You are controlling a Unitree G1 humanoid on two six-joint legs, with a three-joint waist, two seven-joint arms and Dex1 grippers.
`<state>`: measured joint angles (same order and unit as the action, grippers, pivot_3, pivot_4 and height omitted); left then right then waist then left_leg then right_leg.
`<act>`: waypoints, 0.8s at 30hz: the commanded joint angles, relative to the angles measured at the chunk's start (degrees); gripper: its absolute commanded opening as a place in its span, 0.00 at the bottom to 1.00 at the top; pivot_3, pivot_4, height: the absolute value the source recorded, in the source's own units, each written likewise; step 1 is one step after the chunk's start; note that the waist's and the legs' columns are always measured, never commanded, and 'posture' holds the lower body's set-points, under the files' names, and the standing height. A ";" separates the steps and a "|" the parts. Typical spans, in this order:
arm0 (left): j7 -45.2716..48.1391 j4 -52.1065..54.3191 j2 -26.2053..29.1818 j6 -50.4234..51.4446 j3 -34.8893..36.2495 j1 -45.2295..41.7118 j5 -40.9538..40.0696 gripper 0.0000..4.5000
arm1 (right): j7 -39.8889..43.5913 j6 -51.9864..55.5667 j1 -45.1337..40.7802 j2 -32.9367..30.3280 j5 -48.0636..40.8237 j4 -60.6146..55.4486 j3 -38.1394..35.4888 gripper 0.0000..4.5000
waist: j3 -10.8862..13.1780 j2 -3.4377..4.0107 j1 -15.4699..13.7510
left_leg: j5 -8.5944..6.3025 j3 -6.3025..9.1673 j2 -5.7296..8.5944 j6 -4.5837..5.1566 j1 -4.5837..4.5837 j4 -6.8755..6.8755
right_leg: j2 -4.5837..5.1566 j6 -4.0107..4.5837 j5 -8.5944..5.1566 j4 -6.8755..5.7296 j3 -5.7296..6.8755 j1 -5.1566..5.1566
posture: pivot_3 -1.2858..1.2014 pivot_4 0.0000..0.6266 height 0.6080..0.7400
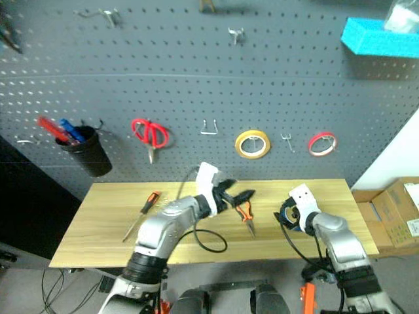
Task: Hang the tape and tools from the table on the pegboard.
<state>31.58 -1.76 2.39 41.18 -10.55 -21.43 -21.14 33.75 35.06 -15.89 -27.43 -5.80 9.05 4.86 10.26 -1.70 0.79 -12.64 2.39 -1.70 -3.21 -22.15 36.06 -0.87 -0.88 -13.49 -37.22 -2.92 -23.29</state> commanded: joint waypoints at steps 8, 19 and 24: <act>1.77 -0.48 -1.66 3.97 -6.09 2.14 -0.84 1.00 | 5.71 -2.05 -8.37 -0.51 0.46 15.83 1.13 1.00 | 5.05 0.28 0.78 | -0.18 0.34 0.08 0.31 -0.60 0.06 | 0.10 -0.20 -0.21 0.00 0.23 -0.29 | 0.54 0.54 1.00; 1.26 -2.82 -2.14 2.86 -5.91 1.47 0.30 1.00 | 9.77 -3.41 -12.31 -0.74 3.61 22.66 4.86 0.71 | 6.39 0.05 0.81 | -0.19 0.44 0.10 0.30 -0.65 0.13 | 0.16 -0.27 -0.22 0.01 0.33 -0.29 | 0.55 0.55 1.00; 1.62 -3.16 -1.83 2.52 -5.68 1.46 0.50 1.00 | 9.96 -4.18 -12.99 -1.07 4.40 23.92 4.62 0.33 | 6.39 0.05 0.83 | -0.19 0.43 0.10 0.29 -0.65 0.13 | 0.16 -0.28 -0.23 0.02 0.33 -0.29 | 0.55 0.53 1.00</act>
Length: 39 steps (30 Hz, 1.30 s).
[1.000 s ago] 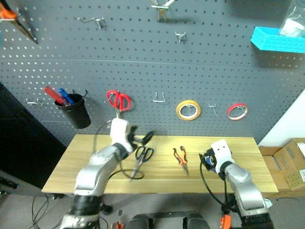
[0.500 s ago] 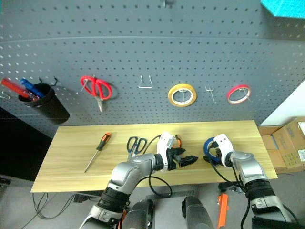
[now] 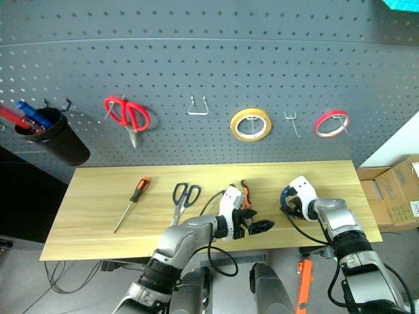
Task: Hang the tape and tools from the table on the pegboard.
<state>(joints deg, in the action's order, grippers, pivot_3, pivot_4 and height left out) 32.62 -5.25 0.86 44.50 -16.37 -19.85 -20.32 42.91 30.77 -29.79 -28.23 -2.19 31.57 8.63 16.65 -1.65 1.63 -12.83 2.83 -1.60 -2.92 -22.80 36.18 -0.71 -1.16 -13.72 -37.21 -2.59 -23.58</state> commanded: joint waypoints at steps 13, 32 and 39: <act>3.65 5.56 0.03 0.34 2.88 -0.82 -4.86 1.00 | -8.41 -8.26 21.77 -4.72 6.30 -30.48 -2.21 0.12 | -0.24 0.36 -1.20 | -0.02 0.10 0.11 -0.10 -0.22 -0.07 | 0.15 -0.23 -0.14 0.10 0.14 -0.11 | 0.53 0.37 1.00; 4.72 15.58 9.98 13.26 20.38 -3.15 -27.71 1.00 | -34.94 -33.58 23.40 0.93 27.17 -41.79 0.08 0.12 | -9.22 -0.35 2.32 | 0.49 0.09 0.14 -0.79 0.30 0.28 | 0.05 0.25 -0.10 0.57 0.15 0.45 | 0.50 0.00 1.00; 4.94 11.60 9.37 8.87 19.24 -5.77 -25.85 1.00 | -25.79 -37.51 14.43 1.67 16.97 -28.44 -0.72 0.12 | -10.26 -0.57 3.01 | 0.68 0.02 0.39 -0.40 0.08 0.60 | 0.01 -0.14 0.53 0.13 -0.44 0.43 | 0.50 0.00 1.00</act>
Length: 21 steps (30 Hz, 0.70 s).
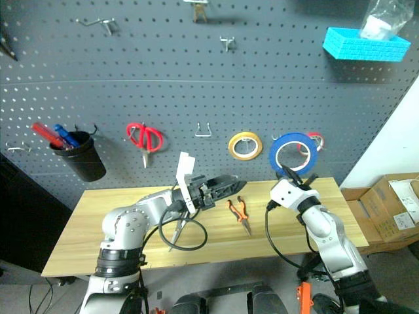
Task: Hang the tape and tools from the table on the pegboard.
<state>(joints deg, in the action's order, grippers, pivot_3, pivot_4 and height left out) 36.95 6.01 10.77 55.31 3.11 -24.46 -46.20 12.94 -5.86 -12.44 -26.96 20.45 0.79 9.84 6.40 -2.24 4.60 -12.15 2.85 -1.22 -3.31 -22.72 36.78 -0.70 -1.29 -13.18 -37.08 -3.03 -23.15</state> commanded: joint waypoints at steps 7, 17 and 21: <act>0.00 0.58 -1.16 -3.24 -0.60 -0.49 0.10 1.00 | 12.04 -0.61 -8.84 0.23 -12.50 8.65 -2.67 0.12 | -0.07 0.12 0.11 | 0.00 -0.02 -0.14 -0.01 0.21 -0.54 | -0.22 -0.17 0.11 -0.04 -0.13 -0.08 | 0.51 0.00 1.00; -0.20 -0.36 -1.34 -4.62 -1.44 -1.13 1.71 1.00 | 24.48 0.15 -17.44 1.81 -20.84 19.97 -3.32 0.12 | -0.09 0.14 0.10 | 0.01 -0.51 -0.09 0.00 0.50 -0.59 | -0.22 -0.23 0.15 -0.10 -0.67 -0.04 | 0.52 0.03 1.00; -0.22 -0.05 -0.97 -4.46 -1.21 -0.99 1.78 1.00 | 23.73 0.01 -18.81 1.37 -19.85 22.76 -3.87 0.28 | -0.09 0.14 0.03 | 0.01 -0.53 -0.09 0.00 0.50 -0.60 | -0.22 -0.23 0.15 -0.11 -0.70 -0.04 | 0.52 0.03 1.00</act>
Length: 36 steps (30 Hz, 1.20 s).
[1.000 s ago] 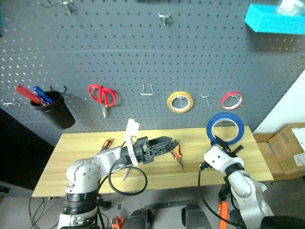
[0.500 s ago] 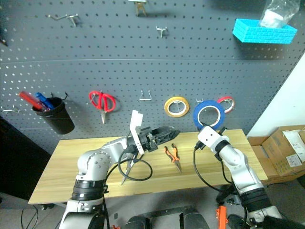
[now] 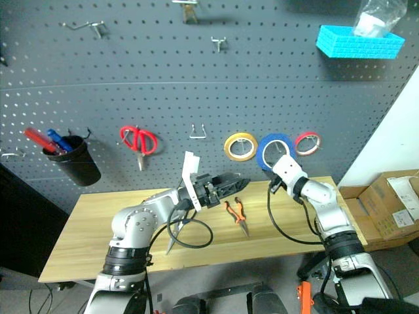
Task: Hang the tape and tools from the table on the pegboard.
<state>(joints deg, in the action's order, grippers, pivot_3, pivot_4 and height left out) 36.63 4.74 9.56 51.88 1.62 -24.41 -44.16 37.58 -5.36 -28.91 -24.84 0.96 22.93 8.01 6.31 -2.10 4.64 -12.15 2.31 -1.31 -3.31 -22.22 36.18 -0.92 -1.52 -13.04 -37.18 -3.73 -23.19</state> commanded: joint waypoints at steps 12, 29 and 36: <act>-2.41 4.27 0.58 -0.41 0.82 1.85 -0.60 1.00 | -5.97 9.49 9.59 1.08 -1.75 -12.16 -3.66 0.99 | 0.00 0.00 -0.63 | 0.00 -0.14 -0.02 0.00 0.12 -0.08 | -0.01 0.00 0.00 -0.04 -0.16 -0.02 | 0.53 0.08 1.00; -16.30 13.58 2.30 -8.90 -2.56 27.01 14.99 1.00 | -13.86 62.34 2.62 15.25 -4.28 -17.03 3.52 0.99 | 4.15 0.21 -2.76 | 0.00 -0.61 -0.33 0.11 0.32 -0.03 | 0.00 0.41 -0.27 -0.01 -0.40 -0.19 | 0.56 0.35 1.00; -15.63 15.26 5.00 -9.44 -0.18 32.83 14.80 1.00 | -17.55 65.92 -4.25 19.38 -4.61 -6.90 2.16 0.99 | 5.36 0.31 -3.54 | -0.27 -0.67 -0.28 0.45 -0.81 -0.12 | 0.01 0.06 -0.16 -0.05 -0.35 -1.06 | 0.57 0.40 1.00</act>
<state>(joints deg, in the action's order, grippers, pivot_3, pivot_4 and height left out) 20.48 17.01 14.40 43.34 0.93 7.72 -29.04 21.20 59.63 -31.74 -6.26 -3.42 15.06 11.79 11.67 -1.79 1.10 -12.52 1.65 -1.60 -2.73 -23.04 36.05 -0.90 -1.51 -13.24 -37.22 -4.07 -24.27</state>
